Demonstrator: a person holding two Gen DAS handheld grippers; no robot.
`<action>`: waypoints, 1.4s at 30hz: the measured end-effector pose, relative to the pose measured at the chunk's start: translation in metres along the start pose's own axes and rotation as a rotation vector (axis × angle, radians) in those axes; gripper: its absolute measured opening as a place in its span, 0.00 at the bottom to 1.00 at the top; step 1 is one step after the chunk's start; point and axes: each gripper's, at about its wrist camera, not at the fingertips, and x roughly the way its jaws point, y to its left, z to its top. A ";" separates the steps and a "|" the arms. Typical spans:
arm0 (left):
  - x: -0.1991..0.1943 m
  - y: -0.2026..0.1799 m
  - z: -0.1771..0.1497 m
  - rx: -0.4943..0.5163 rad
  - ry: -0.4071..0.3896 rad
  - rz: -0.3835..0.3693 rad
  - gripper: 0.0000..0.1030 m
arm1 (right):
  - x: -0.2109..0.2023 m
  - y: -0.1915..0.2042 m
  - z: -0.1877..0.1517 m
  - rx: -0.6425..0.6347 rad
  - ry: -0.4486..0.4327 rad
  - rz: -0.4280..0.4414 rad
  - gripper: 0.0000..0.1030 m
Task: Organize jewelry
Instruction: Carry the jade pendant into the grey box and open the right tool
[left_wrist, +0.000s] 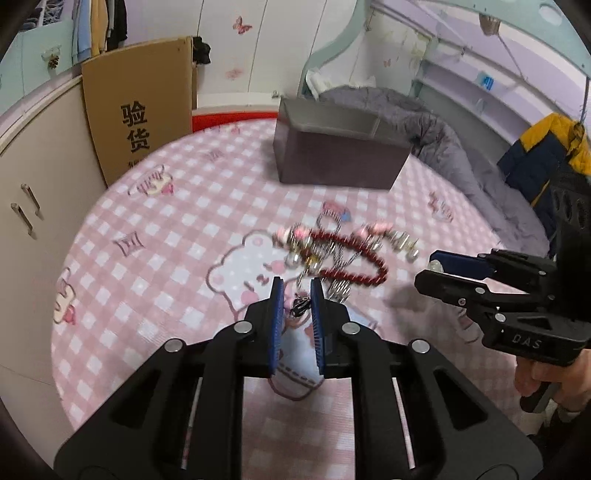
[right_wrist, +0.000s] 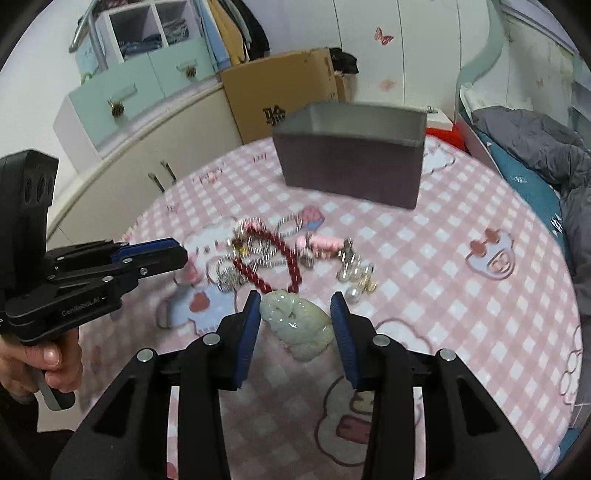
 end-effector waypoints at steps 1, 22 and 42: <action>-0.005 -0.001 0.003 0.003 -0.012 -0.002 0.14 | -0.004 0.000 0.004 0.007 -0.013 0.009 0.35; -0.028 -0.026 0.161 0.034 -0.213 -0.121 0.14 | -0.025 -0.059 0.148 0.086 -0.173 0.057 0.35; 0.022 -0.020 0.186 -0.010 -0.190 0.112 0.92 | 0.018 -0.104 0.158 0.287 -0.107 -0.059 0.93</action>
